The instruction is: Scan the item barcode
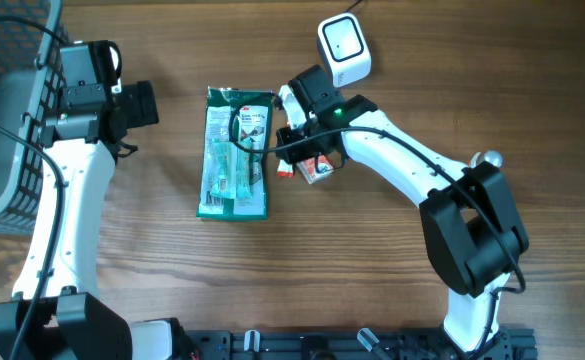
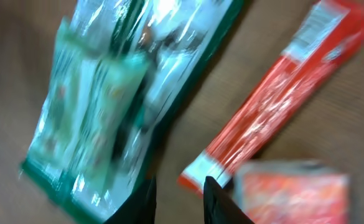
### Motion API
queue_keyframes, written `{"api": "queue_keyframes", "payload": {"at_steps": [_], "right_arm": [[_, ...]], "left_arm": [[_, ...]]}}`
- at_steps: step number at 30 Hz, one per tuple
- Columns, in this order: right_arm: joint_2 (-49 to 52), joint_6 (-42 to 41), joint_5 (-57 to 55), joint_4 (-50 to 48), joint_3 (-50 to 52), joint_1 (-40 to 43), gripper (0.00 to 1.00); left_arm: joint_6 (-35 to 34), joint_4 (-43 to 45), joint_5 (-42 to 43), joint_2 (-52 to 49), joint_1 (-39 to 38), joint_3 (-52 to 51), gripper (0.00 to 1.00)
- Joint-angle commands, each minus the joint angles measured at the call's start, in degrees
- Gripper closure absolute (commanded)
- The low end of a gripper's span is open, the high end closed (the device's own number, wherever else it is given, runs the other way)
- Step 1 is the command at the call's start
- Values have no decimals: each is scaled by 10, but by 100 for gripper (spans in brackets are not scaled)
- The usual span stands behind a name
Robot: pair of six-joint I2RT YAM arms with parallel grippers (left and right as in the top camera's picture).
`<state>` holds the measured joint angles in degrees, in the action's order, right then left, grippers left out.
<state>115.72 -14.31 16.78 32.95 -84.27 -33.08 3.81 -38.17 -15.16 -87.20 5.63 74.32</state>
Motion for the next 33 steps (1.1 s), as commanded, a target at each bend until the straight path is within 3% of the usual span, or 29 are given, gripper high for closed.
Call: {"api": "queue_keyframes", "payload": {"at_steps": [1,8,9,11,12,16,21,33], "right_arm": [[11,-44,-96,-27,-5,0,69],[50,-100,-87,-46,-5,0,67],[56,-97,-71,-33,-5,0,69],[56,-97,-70,9,-5,0,84],[54,-97,-70,29,-5,0,85],[54,-52,-70,116,-5,0,77],[50,9,-68,183,-11,1,76],[-21,21,-80,273,-26,17,68]], "left_arm": [[4,1,-1,1,0,1,0],[4,1,-1,1,0,1,0],[4,1,-1,1,0,1,0],[4,1,-1,1,0,1,0],[4,1,-1,1,0,1,0],[4,1,-1,1,0,1,0],[4,1,-1,1,0,1,0],[4,1,-1,1,0,1,0]]}}
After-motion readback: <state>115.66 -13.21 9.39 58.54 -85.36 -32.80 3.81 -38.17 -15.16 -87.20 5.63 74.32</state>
